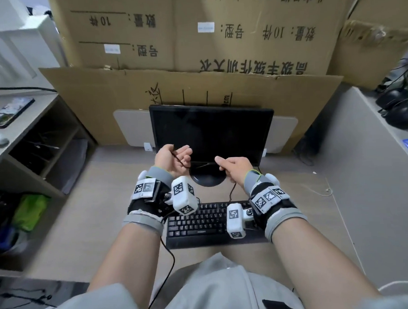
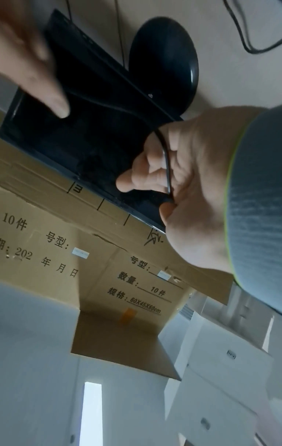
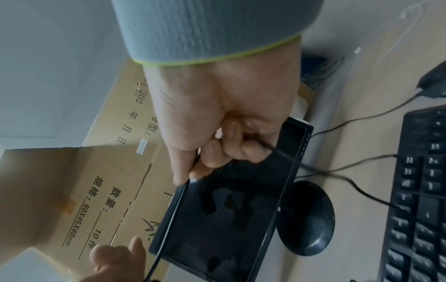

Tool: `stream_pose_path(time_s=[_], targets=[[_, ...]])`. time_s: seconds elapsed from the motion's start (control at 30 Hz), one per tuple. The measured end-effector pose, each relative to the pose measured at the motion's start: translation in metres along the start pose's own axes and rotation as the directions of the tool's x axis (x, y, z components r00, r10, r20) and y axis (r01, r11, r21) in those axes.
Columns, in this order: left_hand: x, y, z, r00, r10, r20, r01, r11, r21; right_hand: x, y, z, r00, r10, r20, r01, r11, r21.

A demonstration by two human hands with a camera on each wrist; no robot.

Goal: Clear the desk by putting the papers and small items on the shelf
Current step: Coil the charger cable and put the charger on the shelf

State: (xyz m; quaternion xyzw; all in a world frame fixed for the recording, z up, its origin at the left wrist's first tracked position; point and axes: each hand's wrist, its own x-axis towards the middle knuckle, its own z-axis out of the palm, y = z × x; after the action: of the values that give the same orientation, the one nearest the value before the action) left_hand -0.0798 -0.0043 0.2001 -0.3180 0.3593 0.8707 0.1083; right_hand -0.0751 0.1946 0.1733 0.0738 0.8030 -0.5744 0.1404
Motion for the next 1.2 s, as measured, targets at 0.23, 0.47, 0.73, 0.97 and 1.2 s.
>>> stream_pose_path(time_s=[0.23,0.47,0.73,0.97,1.2], targets=[[-0.015,-0.013,0.039,0.979,-0.016,0.201,-0.066,0.916,0.395,0.018,-0.015,-0.033,0.984,0.028,-0.174,0.002,0.986,0.166],[-0.015,-0.038,0.059,0.933,-0.069,0.352,-0.177,0.767,0.617,0.020,-0.051,-0.041,0.995,-0.091,-0.035,0.096,0.975,0.200],[0.014,-0.030,0.065,0.992,0.119,0.047,-0.125,0.979,0.162,0.002,-0.045,-0.025,0.892,-0.145,0.428,0.157,0.988,0.007],[-0.001,-0.003,0.056,0.980,0.077,0.185,-0.158,0.866,0.475,0.014,0.013,-0.026,0.970,0.077,0.232,-0.020,0.970,-0.241],[-0.008,-0.030,0.053,0.935,-0.287,0.210,-0.024,0.538,0.843,0.026,-0.040,-0.038,0.989,-0.145,-0.039,0.147,0.988,0.051]])
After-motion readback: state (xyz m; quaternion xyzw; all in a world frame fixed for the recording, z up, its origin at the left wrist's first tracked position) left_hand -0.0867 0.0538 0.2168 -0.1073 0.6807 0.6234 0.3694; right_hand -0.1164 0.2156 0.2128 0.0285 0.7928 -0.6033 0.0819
